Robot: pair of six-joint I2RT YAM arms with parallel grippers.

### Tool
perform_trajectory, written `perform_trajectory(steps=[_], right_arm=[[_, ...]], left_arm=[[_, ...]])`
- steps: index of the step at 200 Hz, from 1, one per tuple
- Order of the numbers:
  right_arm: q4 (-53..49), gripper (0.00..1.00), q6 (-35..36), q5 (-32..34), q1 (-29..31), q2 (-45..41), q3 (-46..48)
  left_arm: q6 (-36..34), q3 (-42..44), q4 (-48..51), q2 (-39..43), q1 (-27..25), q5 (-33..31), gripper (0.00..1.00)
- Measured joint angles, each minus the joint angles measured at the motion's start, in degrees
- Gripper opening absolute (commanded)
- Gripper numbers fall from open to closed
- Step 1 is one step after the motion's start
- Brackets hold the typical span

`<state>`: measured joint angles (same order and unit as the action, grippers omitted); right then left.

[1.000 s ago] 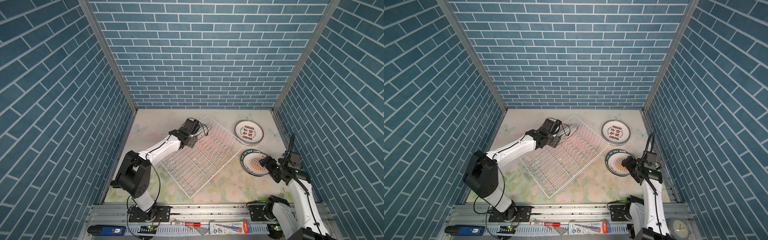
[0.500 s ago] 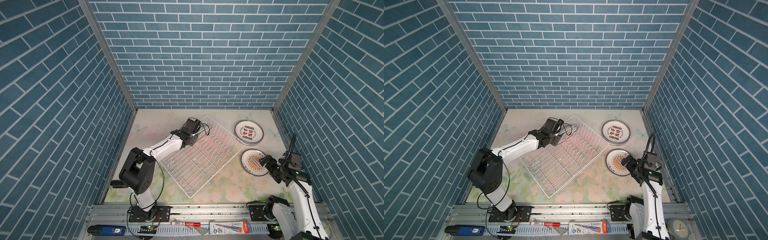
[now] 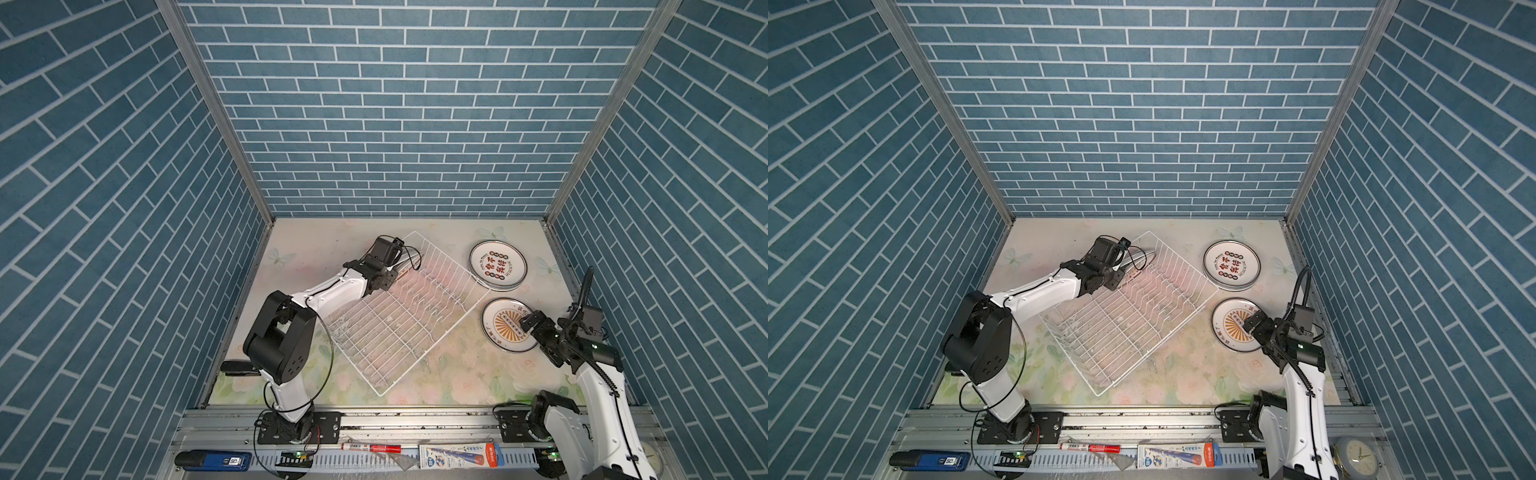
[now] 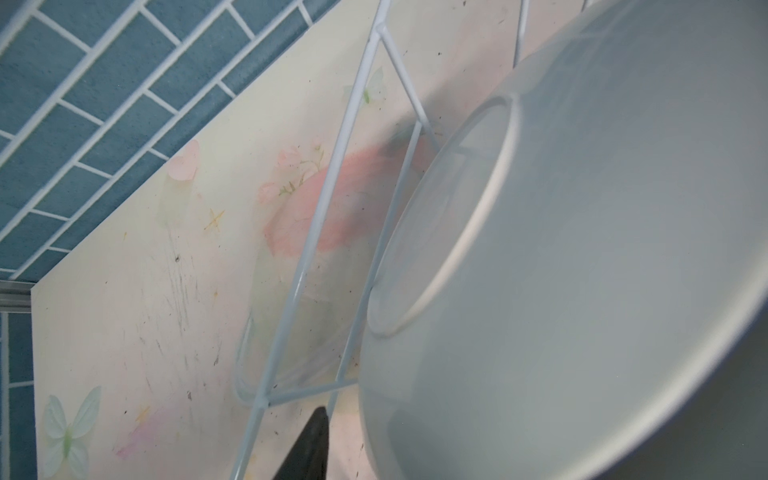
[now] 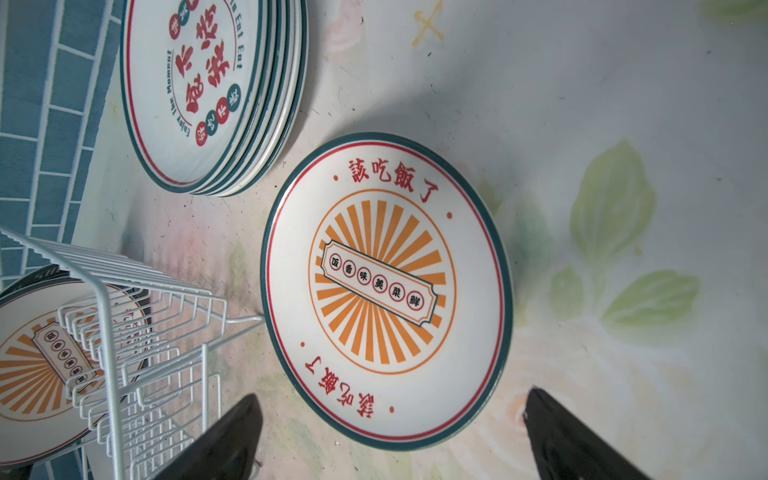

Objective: Unload the plates from the dish rack

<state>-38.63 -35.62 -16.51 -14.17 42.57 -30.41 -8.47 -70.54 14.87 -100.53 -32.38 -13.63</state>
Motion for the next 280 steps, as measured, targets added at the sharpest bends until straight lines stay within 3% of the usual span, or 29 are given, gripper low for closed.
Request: perform_trajectory(steps=[144, 186, 280], right_arm=[[0.1, 0.99, 0.0, -0.9, 0.0, -0.9, 0.0], [0.1, 0.98, 0.1, -1.8, 0.0, -1.1, 0.0], [0.7, 0.98, 0.1, -3.4, 0.0, -1.4, 0.0]], left_arm=[[-1.0, 0.0, -7.2, -4.2, 0.2, -1.8, 0.12], [-0.6, 1.5, -10.9, -4.1, 0.2, -2.4, 0.00], [-0.3, 7.3, -14.3, 0.0, 0.0, -3.3, 0.00]])
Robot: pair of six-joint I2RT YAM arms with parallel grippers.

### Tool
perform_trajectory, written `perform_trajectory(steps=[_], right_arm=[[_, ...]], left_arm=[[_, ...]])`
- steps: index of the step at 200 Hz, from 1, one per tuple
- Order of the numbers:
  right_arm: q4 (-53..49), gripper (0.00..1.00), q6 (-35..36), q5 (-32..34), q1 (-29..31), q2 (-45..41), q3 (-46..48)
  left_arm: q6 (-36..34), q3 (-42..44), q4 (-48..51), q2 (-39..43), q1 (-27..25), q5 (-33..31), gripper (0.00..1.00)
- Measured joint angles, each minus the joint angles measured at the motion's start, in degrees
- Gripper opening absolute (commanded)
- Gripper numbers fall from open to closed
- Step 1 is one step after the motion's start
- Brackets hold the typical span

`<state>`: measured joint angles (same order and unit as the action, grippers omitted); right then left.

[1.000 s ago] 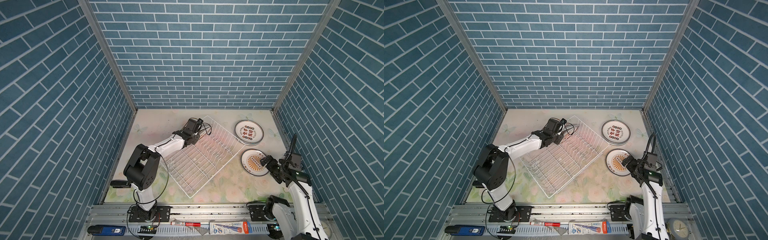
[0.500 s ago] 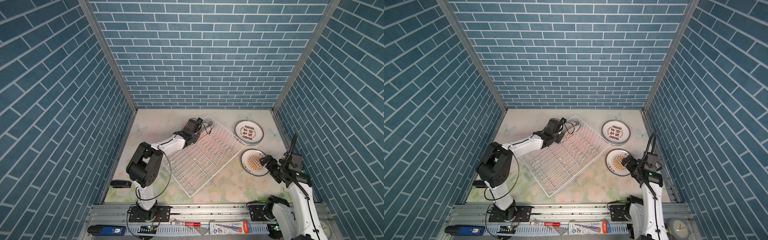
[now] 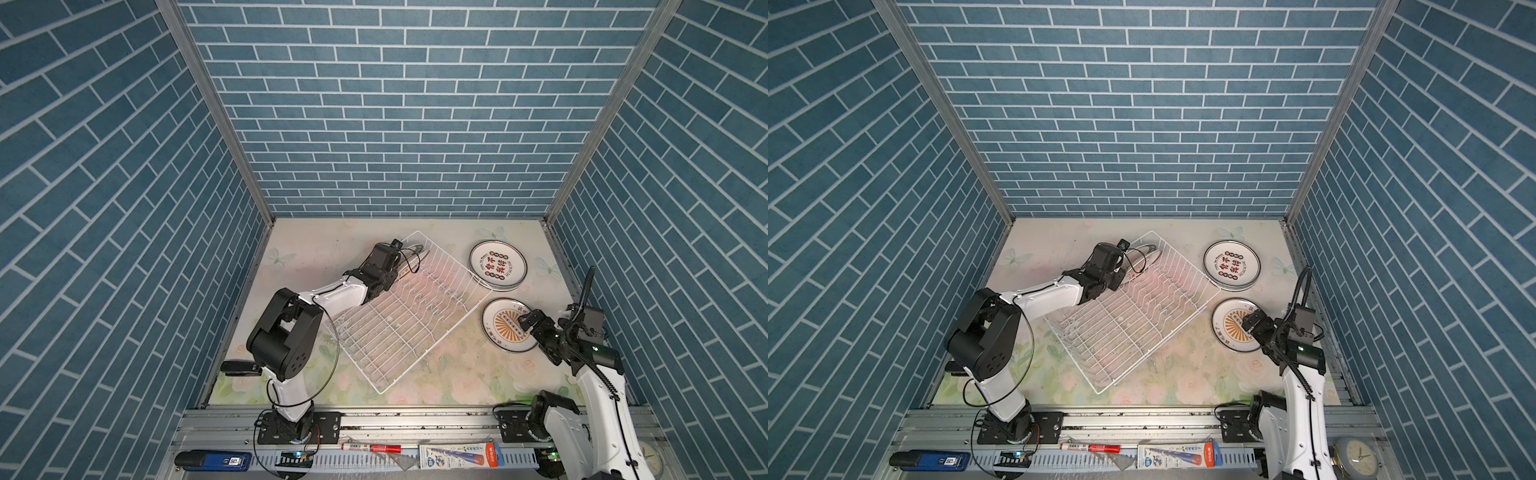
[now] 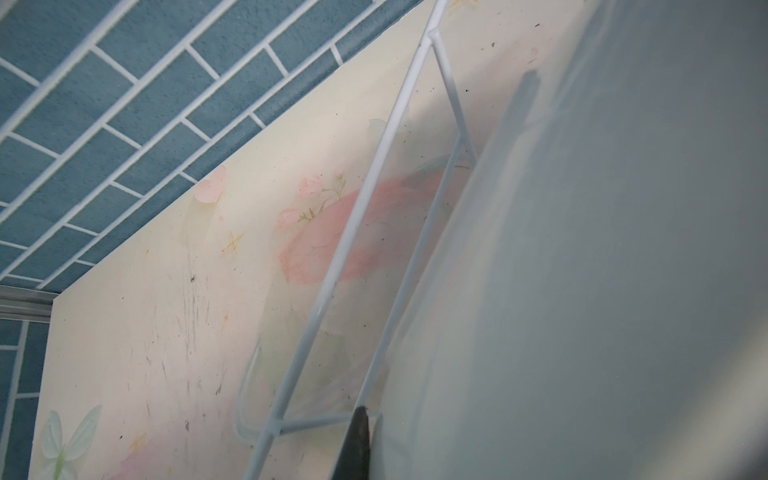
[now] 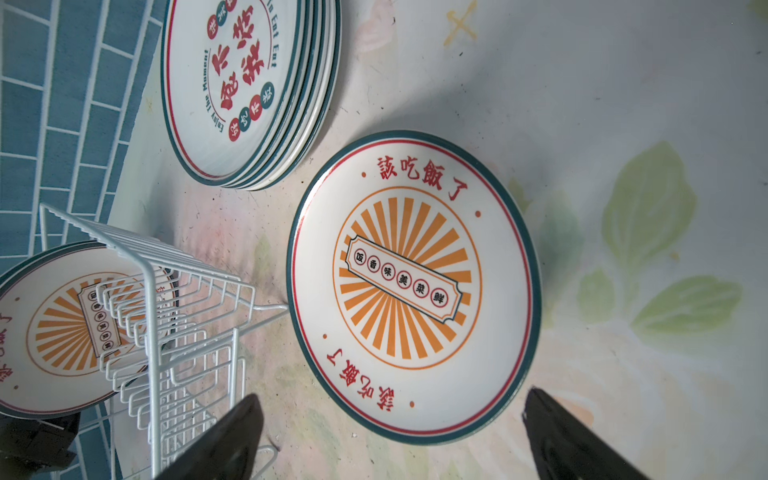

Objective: Unload the plates from the dish rack

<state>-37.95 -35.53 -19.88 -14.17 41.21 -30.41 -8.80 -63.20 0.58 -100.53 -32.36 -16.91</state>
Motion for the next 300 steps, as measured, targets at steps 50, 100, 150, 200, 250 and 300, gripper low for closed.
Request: perform_trajectory(steps=[50, 100, 150, 200, 250, 300], right_arm=[[0.7, 0.99, 0.0, -0.8, 0.0, 0.1, 0.0], [1.2, 0.99, 0.0, -1.6, 0.0, 0.2, 0.0], [4.5, 0.99, 0.9, -8.0, 0.0, -2.1, -1.5], [26.3, 0.97, -7.3, -24.4, 2.1, -3.8, -1.9], [48.5, 0.91, -16.8, -29.0, 8.2, -1.7, 1.0], [63.3, 0.85, -21.7, -28.8, 9.6, 3.9, 3.8]], left_arm=[[0.3, 4.7, -1.6, 10.3, -0.3, -2.8, 0.00], [1.5, 4.6, -0.9, 19.5, -0.5, -6.3, 0.00], [11.0, -3.5, 14.0, 25.8, -2.7, -5.9, 0.00], [23.0, -12.0, 19.2, 28.6, -10.0, 4.3, 0.00], [35.5, -12.0, 14.4, 22.3, -12.9, 16.5, 0.00], [46.3, -10.2, 6.8, 16.0, -14.4, 26.0, 0.00]])
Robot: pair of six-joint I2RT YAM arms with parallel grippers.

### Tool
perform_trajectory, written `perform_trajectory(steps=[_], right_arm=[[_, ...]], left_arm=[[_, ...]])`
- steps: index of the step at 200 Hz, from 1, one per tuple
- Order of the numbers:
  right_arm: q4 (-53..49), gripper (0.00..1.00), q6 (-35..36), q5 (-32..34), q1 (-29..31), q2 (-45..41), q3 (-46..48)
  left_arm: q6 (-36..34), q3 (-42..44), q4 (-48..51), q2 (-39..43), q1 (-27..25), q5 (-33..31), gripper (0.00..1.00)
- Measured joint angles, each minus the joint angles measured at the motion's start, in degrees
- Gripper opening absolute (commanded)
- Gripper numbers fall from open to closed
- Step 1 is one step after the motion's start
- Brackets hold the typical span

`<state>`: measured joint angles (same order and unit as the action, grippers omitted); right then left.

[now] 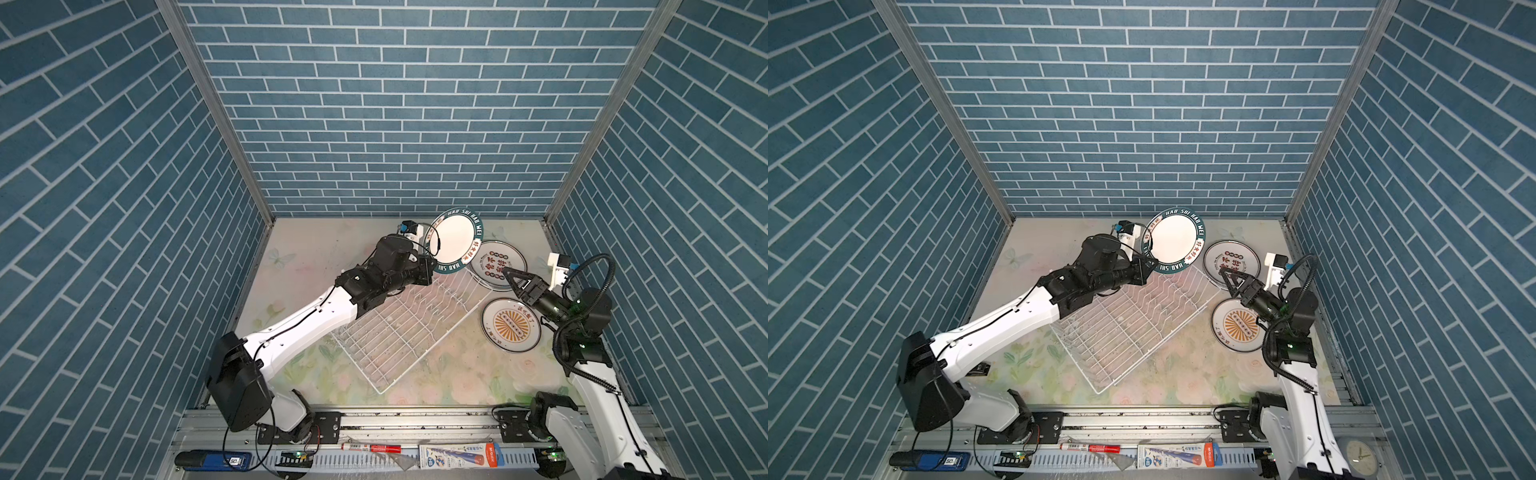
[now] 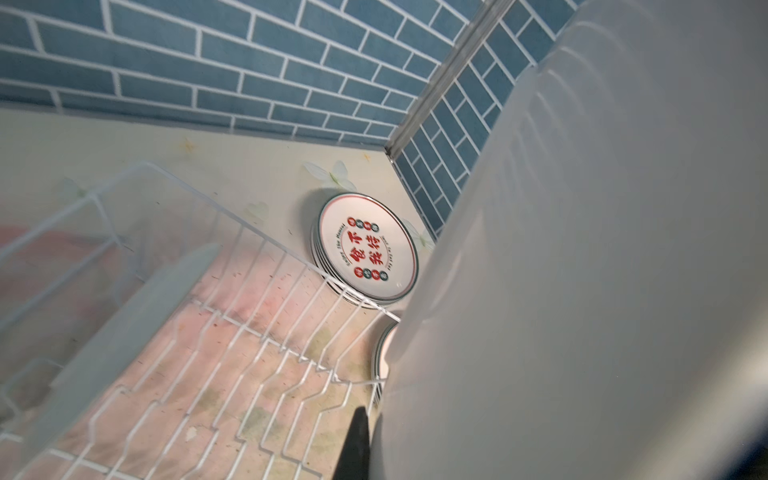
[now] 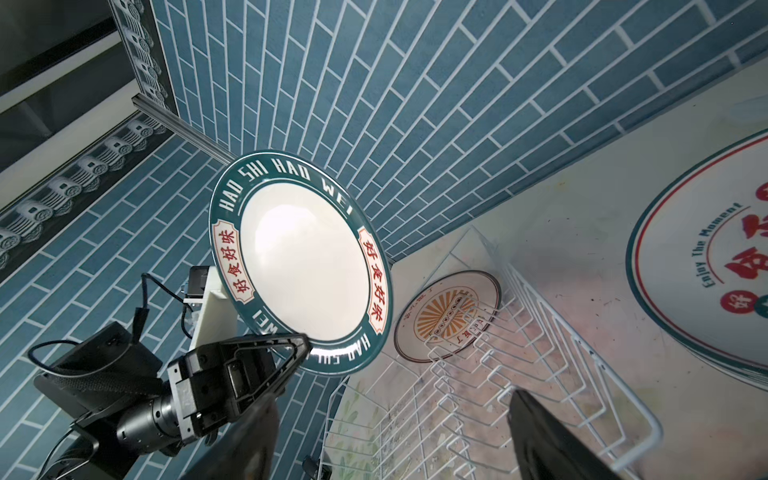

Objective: Unload the plates from the dish rack

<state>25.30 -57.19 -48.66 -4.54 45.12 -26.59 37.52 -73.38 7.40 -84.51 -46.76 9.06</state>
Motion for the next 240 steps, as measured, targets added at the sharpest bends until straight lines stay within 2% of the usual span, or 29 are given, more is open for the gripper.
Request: perform_trajectory(steps=[70, 92, 126, 154, 178, 219, 240], right_arm=[[13.5, 0.78, -3.4, 0.9, 0.8, 8.8, 0.3], [16.2, 0.72, -4.2, 0.9, 1.0, 10.0, 0.3], [18.5, 0.54, -4.9, 0.9, 1.2, 10.7, 0.3], [19.0, 0.32, -5.2, 1.3, 1.1, 10.9, 0.5], [20.0, 0.19, -5.3, 1.1, 1.0, 10.7, 1.2], [20.9, 0.00, -7.1, 1.6, 0.6, 9.4, 1.5], [20.0, 0.00, -7.1, 2.1, 0.4, 8.2, 1.6]], left_arm=[[7.3, -0.6, -6.7, -4.8, -2.6, 7.8, 0.00], [8.3, -1.1, -7.2, -7.3, -3.3, 9.2, 0.00], [9.9, -2.1, -8.4, -9.8, -4.1, 12.3, 0.00], [11.7, -3.0, -10.5, -11.2, -4.2, 14.9, 0.00], [13.5, -4.3, -11.6, -12.3, -4.0, 16.6, 0.00], [16.1, -5.0, -12.5, -12.9, -3.1, 19.5, 0.00], [16.4, -5.4, -12.9, -13.3, -3.0, 20.5, 0.02]])
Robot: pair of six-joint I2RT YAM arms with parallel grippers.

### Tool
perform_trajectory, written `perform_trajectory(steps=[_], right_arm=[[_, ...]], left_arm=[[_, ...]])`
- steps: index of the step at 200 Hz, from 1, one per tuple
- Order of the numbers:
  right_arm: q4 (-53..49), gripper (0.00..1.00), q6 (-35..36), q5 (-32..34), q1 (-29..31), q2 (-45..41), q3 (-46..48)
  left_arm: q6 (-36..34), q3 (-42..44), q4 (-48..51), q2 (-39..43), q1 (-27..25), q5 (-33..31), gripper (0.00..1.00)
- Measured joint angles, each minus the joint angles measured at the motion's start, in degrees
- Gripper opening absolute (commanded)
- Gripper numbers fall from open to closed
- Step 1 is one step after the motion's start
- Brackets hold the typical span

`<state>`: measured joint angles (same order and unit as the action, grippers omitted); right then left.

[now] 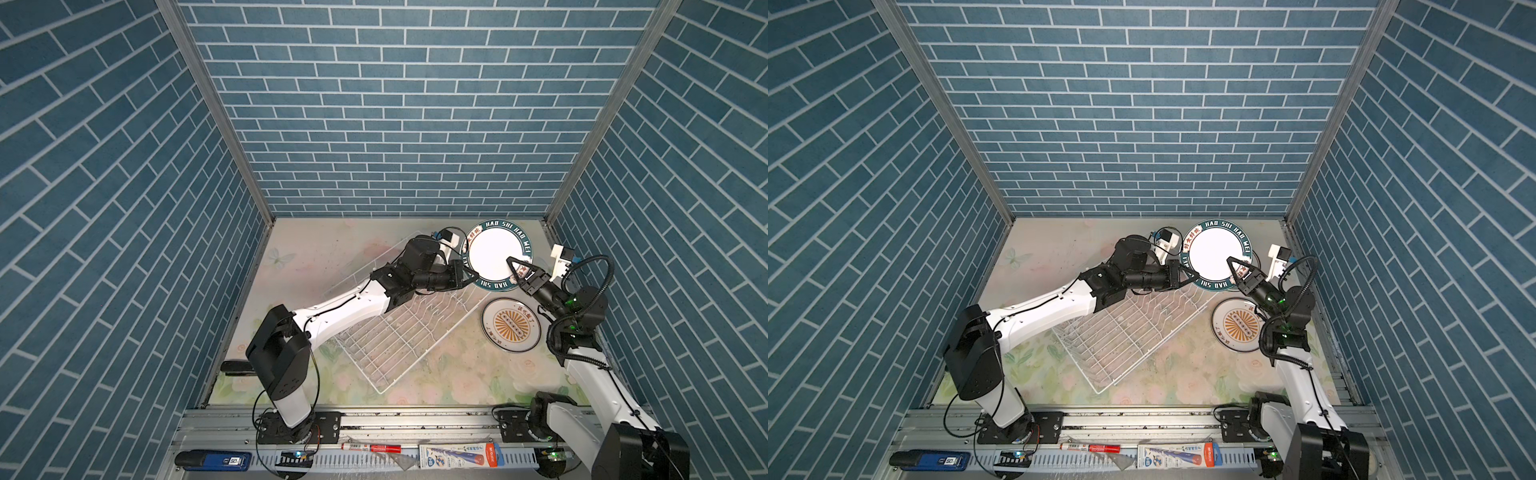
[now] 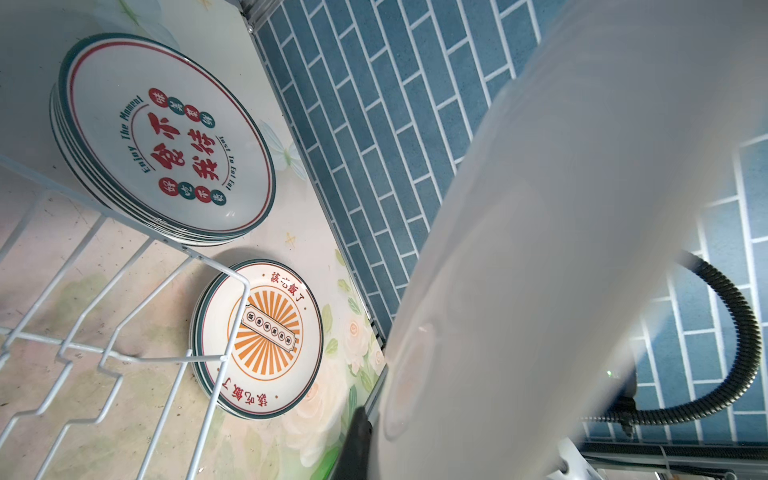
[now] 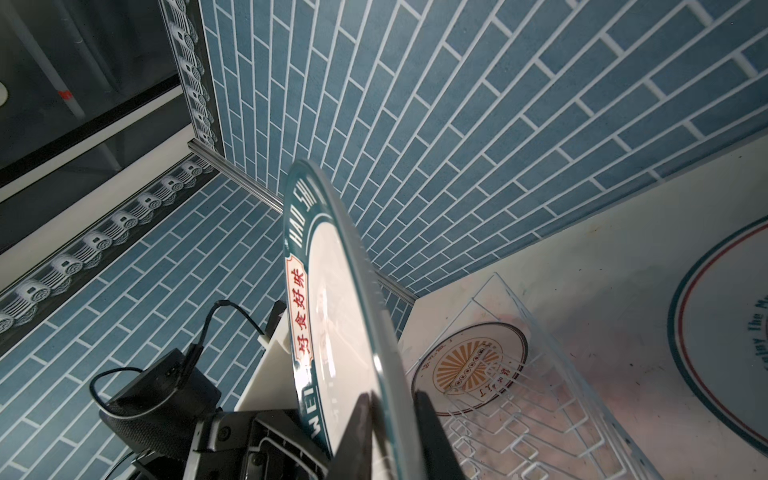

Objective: Unload the plates from the dish rack
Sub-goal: 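Grasp the green-rimmed plate with the right gripper while the left gripper releases it, then lower the green-rimmed plate onto the table plates with the right gripper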

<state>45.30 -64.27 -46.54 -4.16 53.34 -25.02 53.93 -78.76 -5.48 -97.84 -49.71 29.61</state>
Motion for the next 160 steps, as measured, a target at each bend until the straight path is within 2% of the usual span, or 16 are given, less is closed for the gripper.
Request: perform_trajectory(steps=[11, 32, 46, 70, 104, 111, 116, 135, 160], right_arm=[[-0.8, 0.00, 0.0, 0.3, -0.1, -0.7, 0.0], [-4.0, 0.00, 1.1, 1.2, -0.1, -3.0, 0.0], [-8.3, 0.00, 2.8, 1.6, 0.2, -5.0, 0.0], [-17.2, 0.00, 6.5, 3.1, -0.2, -8.8, -0.7], [-36.3, 0.00, 14.1, 7.5, -2.7, -12.7, -5.7], [-40.9, 0.00, 15.7, 8.9, -3.4, -13.4, -7.4], [-44.3, 0.00, 16.7, 10.2, -3.8, -13.8, -8.7], [-58.0, 0.00, 20.8, 16.5, -5.5, -14.2, -14.4], [-70.9, 0.00, 23.8, 23.5, -7.4, -14.9, -16.5]], left_arm=[[0.2, 0.0, -0.4, -0.2, 0.1, 0.4, 0.07], [-1.5, -0.1, -0.3, -0.2, -0.1, 0.0, 0.30], [-3.7, -0.1, 0.7, -0.2, -0.7, -1.3, 0.41], [-8.4, -0.1, 4.9, 0.6, -1.3, -4.6, 0.49], [-16.0, -0.1, 12.8, 5.6, -0.6, -10.6, 0.58], [-17.4, -0.1, 14.2, 7.0, -0.2, -11.7, 0.67], [-18.2, -0.1, 15.4, 8.1, 0.2, -12.7, 0.70], [-23.0, -0.1, 20.3, 11.9, 1.7, -18.8, 0.74], [-29.6, -0.1, 27.6, 14.6, 3.2, -31.3, 0.81]])
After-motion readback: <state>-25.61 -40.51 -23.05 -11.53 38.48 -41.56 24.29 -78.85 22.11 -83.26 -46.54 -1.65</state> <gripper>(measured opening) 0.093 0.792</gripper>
